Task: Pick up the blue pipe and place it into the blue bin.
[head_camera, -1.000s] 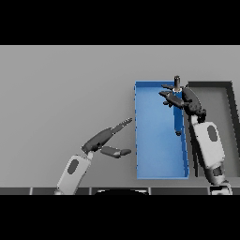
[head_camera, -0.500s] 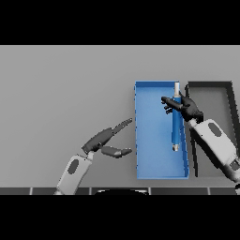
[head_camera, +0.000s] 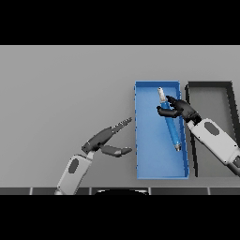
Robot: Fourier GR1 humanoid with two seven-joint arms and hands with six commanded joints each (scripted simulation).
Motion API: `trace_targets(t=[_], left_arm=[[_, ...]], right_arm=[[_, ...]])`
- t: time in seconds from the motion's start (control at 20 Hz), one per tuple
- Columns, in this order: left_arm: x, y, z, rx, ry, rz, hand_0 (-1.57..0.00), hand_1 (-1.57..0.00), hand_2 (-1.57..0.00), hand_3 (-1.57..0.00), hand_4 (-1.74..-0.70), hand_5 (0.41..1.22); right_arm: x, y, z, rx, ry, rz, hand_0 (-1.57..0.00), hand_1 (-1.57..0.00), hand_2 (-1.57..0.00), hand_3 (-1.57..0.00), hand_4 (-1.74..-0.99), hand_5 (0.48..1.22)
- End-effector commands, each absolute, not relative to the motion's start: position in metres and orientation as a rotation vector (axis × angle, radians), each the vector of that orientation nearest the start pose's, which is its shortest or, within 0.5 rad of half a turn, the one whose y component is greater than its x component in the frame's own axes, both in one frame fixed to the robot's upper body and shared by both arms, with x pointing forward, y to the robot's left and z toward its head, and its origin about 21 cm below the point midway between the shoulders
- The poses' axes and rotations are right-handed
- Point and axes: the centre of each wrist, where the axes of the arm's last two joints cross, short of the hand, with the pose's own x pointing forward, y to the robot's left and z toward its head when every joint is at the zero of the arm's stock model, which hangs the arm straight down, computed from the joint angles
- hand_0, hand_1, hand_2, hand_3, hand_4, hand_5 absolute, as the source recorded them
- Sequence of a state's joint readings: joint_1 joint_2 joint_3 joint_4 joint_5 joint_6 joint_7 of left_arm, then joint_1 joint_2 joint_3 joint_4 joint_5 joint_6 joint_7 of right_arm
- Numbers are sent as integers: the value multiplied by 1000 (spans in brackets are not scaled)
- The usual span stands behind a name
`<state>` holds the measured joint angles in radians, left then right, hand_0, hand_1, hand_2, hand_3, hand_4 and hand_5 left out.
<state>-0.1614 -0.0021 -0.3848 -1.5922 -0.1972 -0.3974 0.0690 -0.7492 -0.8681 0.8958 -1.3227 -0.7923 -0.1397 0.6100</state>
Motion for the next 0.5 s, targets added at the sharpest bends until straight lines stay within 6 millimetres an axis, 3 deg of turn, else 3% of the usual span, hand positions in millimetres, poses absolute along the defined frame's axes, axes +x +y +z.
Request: trace_targets(t=[0.0, 0.2, 0.45], left_arm=[[258, 118, 38, -428, -1566, -874, 1, 1, 1, 1, -930, 496], [257, 125, 40, -430, -1571, -869, 1, 1, 1, 1, -931, 495], [260, 112, 36, -409, -1565, -870, 1, 1, 1, 1, -930, 495]], right_arm=[[344, -246, 110, -172, -839, 652, -59, -55, -53, -15, -1144, 759], [342, -244, 110, -176, -839, 712, -23, -22, -21, -6, -1095, 718], [341, -244, 110, -170, -839, 759, -19, -17, -17, -4, -1084, 714]])
